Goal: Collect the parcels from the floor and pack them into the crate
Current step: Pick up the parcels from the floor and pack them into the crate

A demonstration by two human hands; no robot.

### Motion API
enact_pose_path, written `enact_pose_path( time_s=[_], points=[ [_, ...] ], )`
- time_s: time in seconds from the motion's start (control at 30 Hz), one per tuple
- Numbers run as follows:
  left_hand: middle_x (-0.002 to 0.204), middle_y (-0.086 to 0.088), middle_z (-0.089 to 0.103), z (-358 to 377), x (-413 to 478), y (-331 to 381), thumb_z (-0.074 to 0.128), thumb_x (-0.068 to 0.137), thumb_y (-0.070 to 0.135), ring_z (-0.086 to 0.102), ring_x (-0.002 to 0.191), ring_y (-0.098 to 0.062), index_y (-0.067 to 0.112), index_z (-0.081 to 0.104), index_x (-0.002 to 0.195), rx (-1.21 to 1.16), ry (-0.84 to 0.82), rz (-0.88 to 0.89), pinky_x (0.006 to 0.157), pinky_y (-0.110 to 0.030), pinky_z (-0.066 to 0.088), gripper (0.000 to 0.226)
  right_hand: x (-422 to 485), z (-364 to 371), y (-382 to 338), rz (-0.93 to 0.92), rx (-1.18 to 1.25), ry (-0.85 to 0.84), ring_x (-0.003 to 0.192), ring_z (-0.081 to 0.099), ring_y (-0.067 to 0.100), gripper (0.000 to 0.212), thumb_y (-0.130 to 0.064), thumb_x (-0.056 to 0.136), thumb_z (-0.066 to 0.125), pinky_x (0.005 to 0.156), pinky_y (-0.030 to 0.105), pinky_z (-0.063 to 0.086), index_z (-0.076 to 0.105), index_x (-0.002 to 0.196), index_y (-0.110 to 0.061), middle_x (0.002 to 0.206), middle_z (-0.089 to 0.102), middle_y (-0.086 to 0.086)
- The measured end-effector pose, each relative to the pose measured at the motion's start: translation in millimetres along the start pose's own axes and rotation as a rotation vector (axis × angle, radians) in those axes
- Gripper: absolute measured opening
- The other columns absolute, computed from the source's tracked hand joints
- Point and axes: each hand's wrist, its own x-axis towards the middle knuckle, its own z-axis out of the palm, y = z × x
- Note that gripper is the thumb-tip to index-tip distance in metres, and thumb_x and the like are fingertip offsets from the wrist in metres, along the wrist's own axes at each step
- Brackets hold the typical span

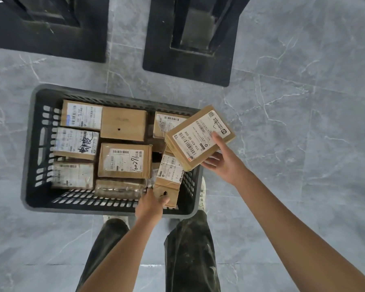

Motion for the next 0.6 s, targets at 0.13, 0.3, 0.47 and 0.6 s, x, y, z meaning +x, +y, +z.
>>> enact_pose_path(
  time_s=[0.13,0.3,0.47,0.6],
  points=[
    [0.125,-0.005,0.058,-2,7,-8,0.051,0.083,0.058,0.056,0.114,-0.023,0.016,0.037,0.133,0.348,0.159,0.059,0.096,-0.040,0.045,0.067,2,-3,5,-0.024,-0.012,0.000,0.113,0.061,0.026,0.046,-0.045,0.087,0.057,0.096,0.040,0.050,0.057,0.122,-0.014,0.116,0.064,0.010],
    [0.106,-0.010,0.059,-8,23,-9,0.059,0.088,0.032,0.061,0.091,-0.022,0.008,0.040,0.118,0.021,0.168,0.095,0.077,-0.036,0.055,0.043,4,-1,10,-0.044,-0.022,0.002,0.105,0.064,0.022,0.044,-0.046,0.086,0.058,0.094,0.040,0.051,0.059,0.118,-0.017,0.109,0.068,0.007],
    [0.131,-0.006,0.048,-22,32,-8,0.070,0.077,0.026,0.042,0.126,-0.026,0.013,0.027,0.138,-0.138,-0.017,0.197,0.106,-0.048,0.037,0.075,0,1,17,-0.038,-0.013,-0.004,0.098,0.067,0.021,0.046,-0.050,0.078,0.061,0.089,0.038,0.053,0.061,0.112,-0.018,0.098,0.071,0.004],
    [0.130,-0.008,0.050,-31,38,-2,0.078,0.069,0.025,0.047,0.123,-0.027,0.012,0.028,0.133,-0.147,-0.187,0.190,0.098,-0.047,0.046,0.083,-2,-4,20,-0.031,-0.024,-0.004,0.094,0.069,0.018,0.037,-0.049,0.082,0.059,0.087,0.038,0.054,0.062,0.105,-0.020,0.091,0.074,0.000]
  ],
)
